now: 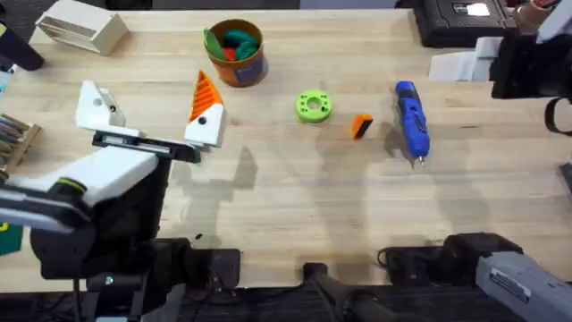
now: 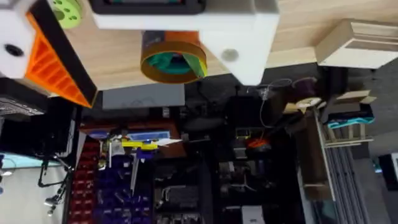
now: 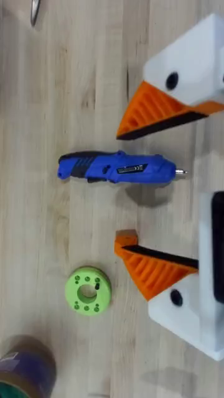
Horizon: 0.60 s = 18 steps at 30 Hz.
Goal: Pick up the gripper from the table and insert it into the empty holder that is missing its gripper. Then pick up a screw, insert it into the mounting hole, and use the screwdriver to tighten it. Finally, clean up the table by picking up the vegetable and placing it into the bucket.
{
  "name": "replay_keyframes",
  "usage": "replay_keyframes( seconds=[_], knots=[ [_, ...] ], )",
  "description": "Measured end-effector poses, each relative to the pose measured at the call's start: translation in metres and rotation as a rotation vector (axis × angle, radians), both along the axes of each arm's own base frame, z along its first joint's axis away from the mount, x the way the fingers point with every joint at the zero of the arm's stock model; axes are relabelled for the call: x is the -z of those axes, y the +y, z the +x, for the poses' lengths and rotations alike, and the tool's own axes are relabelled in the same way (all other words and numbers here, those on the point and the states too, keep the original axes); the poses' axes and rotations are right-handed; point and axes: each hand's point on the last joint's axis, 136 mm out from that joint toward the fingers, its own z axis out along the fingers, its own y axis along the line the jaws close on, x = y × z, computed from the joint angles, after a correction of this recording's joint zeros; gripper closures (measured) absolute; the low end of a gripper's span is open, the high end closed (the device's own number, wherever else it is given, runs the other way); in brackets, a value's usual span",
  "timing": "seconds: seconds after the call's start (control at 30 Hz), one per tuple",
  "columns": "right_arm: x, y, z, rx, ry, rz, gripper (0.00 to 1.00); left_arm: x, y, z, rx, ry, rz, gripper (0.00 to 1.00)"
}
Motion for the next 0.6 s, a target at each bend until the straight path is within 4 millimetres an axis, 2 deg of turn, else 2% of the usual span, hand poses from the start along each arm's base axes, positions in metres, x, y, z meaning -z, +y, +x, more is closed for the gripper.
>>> replay_keyframes(
  seconds=[0.1,0.3,0.6],
  knots=[
    [0.0,0.0,0.0,0.0,0.0,0.0,0.01,0.0,0.0,-0.002,0.0,-0.022,0.0,0.014],
    [0.0,0.0,0.0,0.0,0.0,0.0,0.01,0.011,0.0,0.001,0.0,0.016,0.0,0.014],
    [0.0,0.0,0.0,0.0,0.0,0.0,0.01,0.045,-0.008,0.006,0.049,0.156,0.009,0.014]
  ],
)
